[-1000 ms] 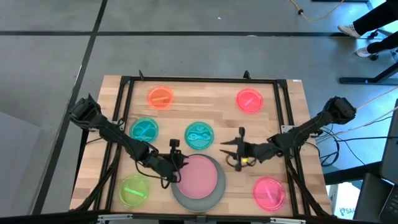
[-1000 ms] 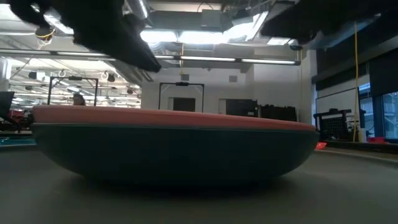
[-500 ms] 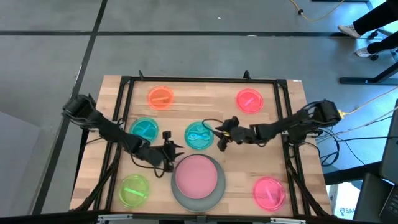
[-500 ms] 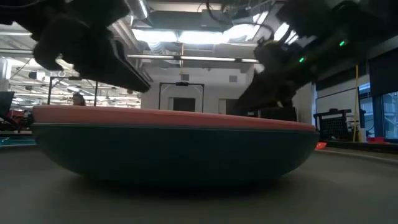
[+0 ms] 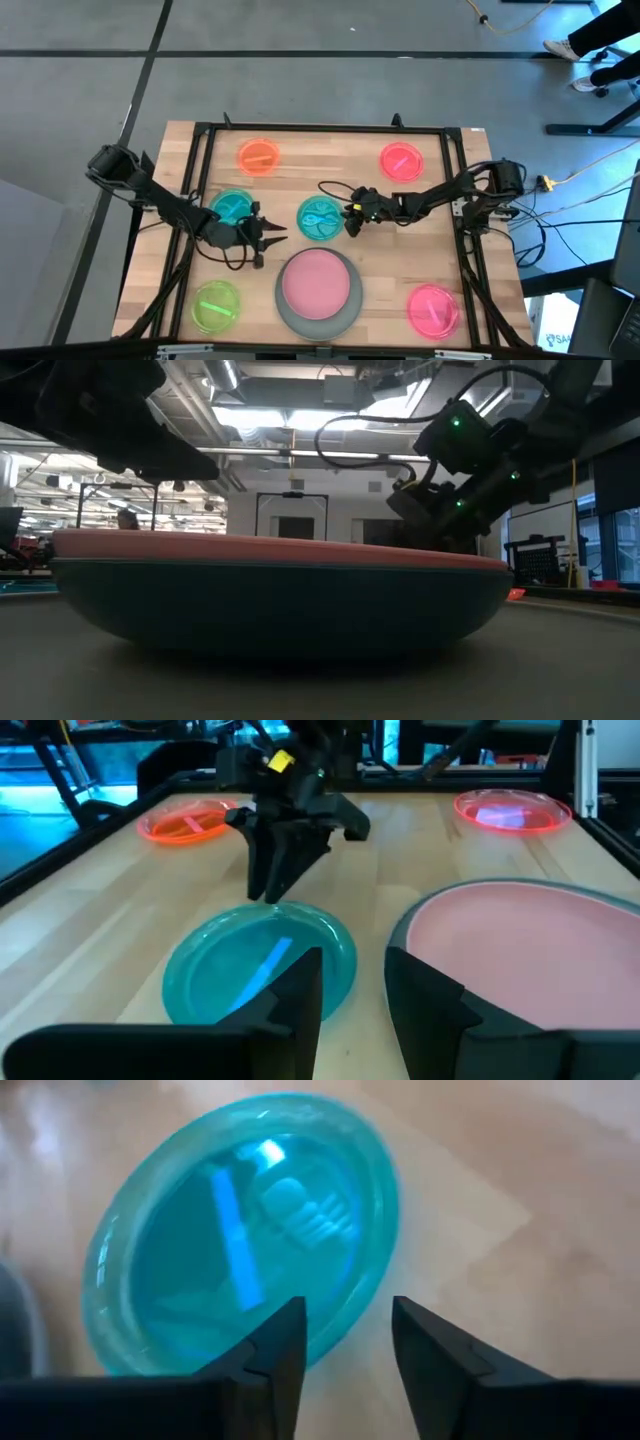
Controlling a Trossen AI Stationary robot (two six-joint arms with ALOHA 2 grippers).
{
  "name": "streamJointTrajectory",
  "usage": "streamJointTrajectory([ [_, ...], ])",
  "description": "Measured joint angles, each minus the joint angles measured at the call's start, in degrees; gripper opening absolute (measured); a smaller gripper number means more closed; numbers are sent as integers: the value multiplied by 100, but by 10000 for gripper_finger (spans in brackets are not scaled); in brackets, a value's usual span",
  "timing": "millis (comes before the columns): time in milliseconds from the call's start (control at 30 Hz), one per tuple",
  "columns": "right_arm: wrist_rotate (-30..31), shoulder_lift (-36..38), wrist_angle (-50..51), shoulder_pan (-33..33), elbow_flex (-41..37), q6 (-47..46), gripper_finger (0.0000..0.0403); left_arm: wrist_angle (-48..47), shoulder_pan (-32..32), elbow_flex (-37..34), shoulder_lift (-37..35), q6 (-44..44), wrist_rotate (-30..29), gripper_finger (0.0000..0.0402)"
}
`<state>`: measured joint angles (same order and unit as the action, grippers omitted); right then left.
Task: Stack plastic plates
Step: Stack the right blue plate on top of light pink plate
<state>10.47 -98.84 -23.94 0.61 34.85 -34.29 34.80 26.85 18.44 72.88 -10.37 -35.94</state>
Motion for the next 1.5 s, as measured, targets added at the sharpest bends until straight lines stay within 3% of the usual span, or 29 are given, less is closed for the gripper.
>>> streamJointTrajectory([
  [167, -92, -75, 55, 10, 54, -187, 177, 5, 0, 0, 0, -14, 114, 105],
  [333, -105, -171, -65, 8, 56, -299, 179, 2, 0, 0, 2, -22, 114, 105],
  [833, 7, -463, -371, 11, 78, -135, 68, -2, 0, 0, 2, -7, 96, 105],
  [1167, -45, -702, -316, 13, 372, 176, 50, -46, 0, 2, 4, -3, 94, 105],
  [1300, -57, -702, -304, 10, 375, 347, 20, -49, 0, 2, 4, -2, 93, 105],
  [1500, 72, -435, -56, 10, 371, 640, 6, -52, 0, 2, 4, -2, 92, 105],
])
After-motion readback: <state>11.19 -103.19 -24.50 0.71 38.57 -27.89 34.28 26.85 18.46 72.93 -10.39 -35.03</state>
